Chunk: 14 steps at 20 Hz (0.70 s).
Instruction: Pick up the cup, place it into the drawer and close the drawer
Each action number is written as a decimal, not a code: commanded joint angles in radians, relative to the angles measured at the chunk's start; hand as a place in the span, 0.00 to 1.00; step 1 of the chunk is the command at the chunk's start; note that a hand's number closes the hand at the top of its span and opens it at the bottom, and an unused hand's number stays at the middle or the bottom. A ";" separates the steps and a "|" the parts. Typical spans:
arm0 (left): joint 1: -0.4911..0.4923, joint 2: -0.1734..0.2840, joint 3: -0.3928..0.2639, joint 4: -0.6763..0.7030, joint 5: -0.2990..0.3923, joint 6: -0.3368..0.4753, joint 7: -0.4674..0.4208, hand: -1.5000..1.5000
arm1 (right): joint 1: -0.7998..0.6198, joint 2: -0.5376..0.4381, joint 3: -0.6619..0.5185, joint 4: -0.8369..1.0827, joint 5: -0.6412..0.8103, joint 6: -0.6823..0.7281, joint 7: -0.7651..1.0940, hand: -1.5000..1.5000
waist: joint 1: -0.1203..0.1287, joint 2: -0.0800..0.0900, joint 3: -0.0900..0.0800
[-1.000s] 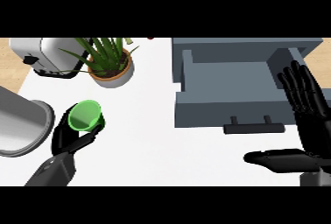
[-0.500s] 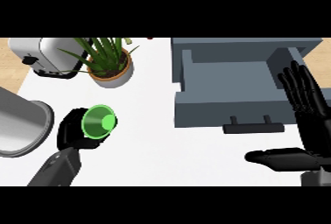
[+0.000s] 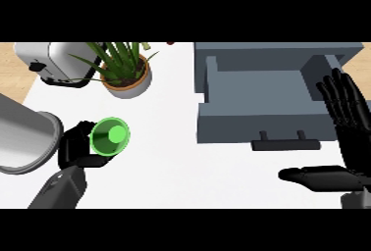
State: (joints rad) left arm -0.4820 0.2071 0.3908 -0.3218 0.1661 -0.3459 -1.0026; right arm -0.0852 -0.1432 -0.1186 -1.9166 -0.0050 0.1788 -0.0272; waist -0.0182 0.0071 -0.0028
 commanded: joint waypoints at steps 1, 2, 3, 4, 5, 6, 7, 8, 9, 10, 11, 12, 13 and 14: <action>-0.022 -0.009 -0.005 -0.047 0.013 -0.105 -0.103 1.00 | -0.002 -0.012 -0.010 -0.012 -0.016 0.008 0.039 0.00 | 0.006 -0.005 0.001; -0.009 -0.041 -0.029 -0.083 -0.005 -0.093 -0.135 1.00 | -0.032 0.000 -0.005 0.018 0.000 -0.011 0.031 0.00 | 0.015 -0.006 0.002; -0.009 -0.037 -0.025 -0.112 0.008 -0.092 -0.122 1.00 | 0.026 -0.004 -0.012 0.033 0.017 0.006 -0.064 0.00 | 0.016 -0.007 0.003; -0.010 -0.015 -0.034 -0.135 0.010 -0.135 -0.101 1.00 | 0.000 -0.014 -0.019 0.002 0.002 -0.003 0.015 0.00 | 0.017 -0.009 0.002; -0.015 -0.026 -0.044 -0.119 -0.003 -0.111 -0.111 1.00 | 0.035 0.007 0.016 -0.059 0.000 0.001 0.035 0.00 | 0.004 -0.007 0.001; -0.027 -0.041 -0.060 -0.177 -0.003 -0.084 -0.074 1.00 | 0.037 -0.013 -0.023 -0.060 -0.023 0.009 0.026 0.00 | 0.013 -0.012 0.003; -0.045 -0.053 -0.089 -0.179 -0.028 -0.067 -0.050 1.00 | 0.029 -0.024 -0.039 -0.059 -0.057 0.022 0.057 0.00 | 0.009 -0.010 0.003; -0.114 -0.030 -0.079 -0.182 -0.008 -0.083 0.020 1.00 | -0.016 0.006 0.008 -0.033 0.011 -0.021 0.056 0.00 | 0.012 -0.007 0.002; -0.084 -0.077 -0.094 -0.261 0.003 -0.058 0.035 1.00 | 0.000 -0.043 -0.071 0.006 -0.048 0.021 0.024 0.00 | 0.026 -0.014 0.004; -0.116 -0.089 -0.098 -0.292 0.007 -0.020 0.065 1.00 | -0.007 -0.024 -0.040 -0.024 -0.025 0.000 0.053 0.00 | 0.025 -0.014 0.004; -0.138 -0.075 -0.119 -0.306 -0.018 0.009 0.087 1.00 | 0.007 -0.022 -0.039 -0.007 -0.026 0.011 0.024 0.00 | 0.020 -0.012 0.004; -0.131 -0.126 -0.144 -0.373 -0.021 0.054 0.119 1.00 | 0.023 -0.024 -0.036 -0.011 -0.013 0.013 0.008 0.00 | 0.028 -0.016 0.005; -0.107 -0.103 -0.148 -0.403 -0.014 0.028 0.127 1.00 | -0.015 -0.035 -0.062 0.010 -0.059 0.024 0.035 0.00 | 0.026 -0.012 0.004; -0.105 -0.151 -0.177 -0.481 -0.025 0.091 0.176 1.00 | 0.065 -0.017 -0.031 -0.060 -0.032 0.025 0.018 0.00 | 0.030 -0.020 0.005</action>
State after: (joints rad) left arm -0.5809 0.1126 0.2688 -0.6518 0.1532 -0.2936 -0.8820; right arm -0.0685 -0.1646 -0.1550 -1.9380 -0.0341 0.1928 -0.0009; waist 0.0047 -0.0063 0.0009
